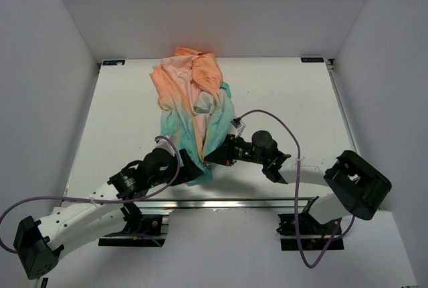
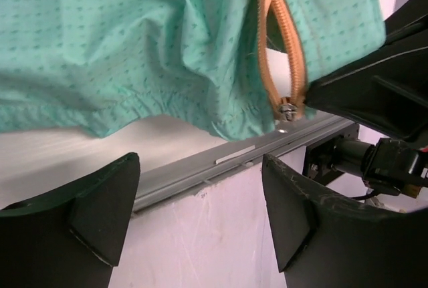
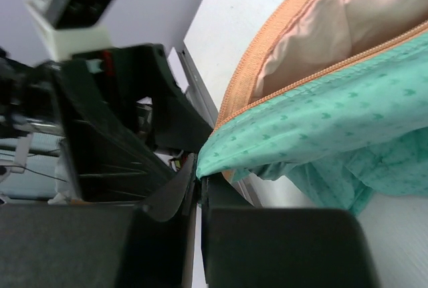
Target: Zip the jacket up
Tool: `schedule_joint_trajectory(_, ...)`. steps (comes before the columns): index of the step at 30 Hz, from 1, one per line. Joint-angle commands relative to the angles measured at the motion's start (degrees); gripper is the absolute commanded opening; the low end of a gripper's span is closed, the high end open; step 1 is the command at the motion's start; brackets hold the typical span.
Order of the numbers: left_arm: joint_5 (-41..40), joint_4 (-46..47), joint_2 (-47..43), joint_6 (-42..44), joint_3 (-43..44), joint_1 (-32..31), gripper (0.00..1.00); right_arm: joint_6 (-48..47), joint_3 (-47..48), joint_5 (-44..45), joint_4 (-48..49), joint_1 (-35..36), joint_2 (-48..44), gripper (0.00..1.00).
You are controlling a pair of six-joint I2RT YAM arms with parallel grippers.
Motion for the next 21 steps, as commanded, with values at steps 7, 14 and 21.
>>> schedule_joint_trajectory(7, 2.31, 18.21, -0.76, 3.02, -3.69, -0.03, 0.81, 2.42, -0.55, 0.35, 6.11, 0.27, -0.70, 0.00)
schedule_joint_trajectory(14, 5.90, 20.32, 3.28, 5.22, -2.64, 0.67, 0.60, 2.07, -0.02, 0.87, 5.68, 0.27, -1.40, 0.00)
schedule_joint_trajectory(21, 6.53, 18.75, 3.11, 7.33, -1.40, 0.67, 0.50, 1.63, 0.86, 1.49, 4.53, 0.27, -1.49, 0.00)
